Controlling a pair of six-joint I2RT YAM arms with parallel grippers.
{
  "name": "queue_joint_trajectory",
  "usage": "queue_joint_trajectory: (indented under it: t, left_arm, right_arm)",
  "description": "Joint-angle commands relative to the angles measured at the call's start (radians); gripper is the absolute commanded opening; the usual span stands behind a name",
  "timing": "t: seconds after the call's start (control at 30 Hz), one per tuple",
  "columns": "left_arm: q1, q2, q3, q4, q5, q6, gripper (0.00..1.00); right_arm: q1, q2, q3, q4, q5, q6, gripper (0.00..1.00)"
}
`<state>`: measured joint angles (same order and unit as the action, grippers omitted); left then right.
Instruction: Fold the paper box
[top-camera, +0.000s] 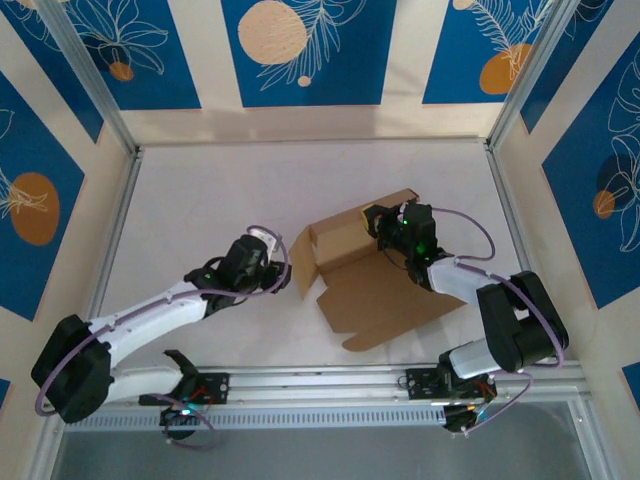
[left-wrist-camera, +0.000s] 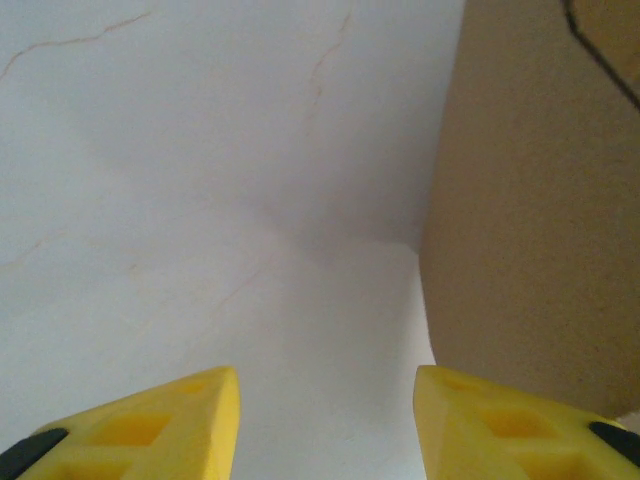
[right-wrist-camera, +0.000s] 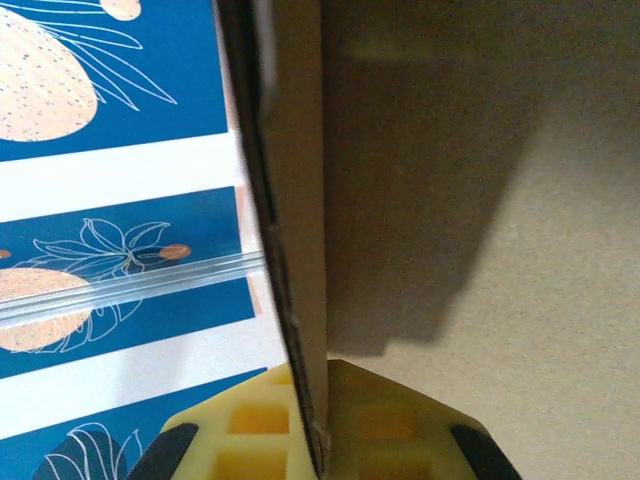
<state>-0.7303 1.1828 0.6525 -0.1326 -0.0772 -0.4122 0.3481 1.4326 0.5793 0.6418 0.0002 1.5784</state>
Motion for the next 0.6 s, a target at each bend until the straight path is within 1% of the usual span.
queue_joint_trajectory:
  t: [0.0, 0.13, 0.27, 0.4, 0.57]
  left_arm:
    - [-0.026, 0.026, 0.022, 0.114, 0.053, 0.04, 0.49]
    - [-0.084, 0.067, 0.048, 0.146, 0.088, 0.067, 0.52]
    - [-0.139, 0.112, 0.076, 0.165, 0.074, 0.081, 0.57]
    - [-0.166, 0.133, 0.074, 0.218, 0.029, 0.081, 0.62]
    - [-0.17, 0.193, 0.08, 0.283, -0.047, 0.108, 0.68]
  right_arm:
    - [0.003, 0.01, -0.045, -0.02, -0.02, 0.016, 0.0]
    - [0.002, -0.011, -0.05, -0.036, -0.027, 0.005, 0.0]
    - [0.004, -0.018, -0.052, -0.034, -0.04, 0.0, 0.0]
    - [0.005, -0.025, -0.065, -0.028, -0.047, 0.003, 0.0]
    - [0.008, -0.026, -0.077, 0.004, -0.076, 0.007, 0.0]
